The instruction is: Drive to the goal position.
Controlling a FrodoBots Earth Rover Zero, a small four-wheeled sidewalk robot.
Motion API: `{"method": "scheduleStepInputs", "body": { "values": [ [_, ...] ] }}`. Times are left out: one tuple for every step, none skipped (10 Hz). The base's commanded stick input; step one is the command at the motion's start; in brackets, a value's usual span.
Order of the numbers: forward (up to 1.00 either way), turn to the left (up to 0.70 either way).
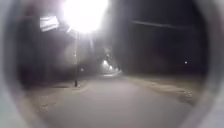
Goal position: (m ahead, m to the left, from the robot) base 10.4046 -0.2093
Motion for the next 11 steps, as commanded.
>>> {"method": "scheduleStepInputs", "body": {
  "values": [
    [1.0, 0.04],
    [1.0, 0.05],
    [1.0, 0.05],
    [1.0, 0.05],
    [1.0, 0.05],
    [1.0, 0.1],
    [1.0, 0.16],
    [1.0, 0.22],
    [1.0, 0.16],
    [1.0, 0.11],
    [1.0, 0.09]
  ]
}}
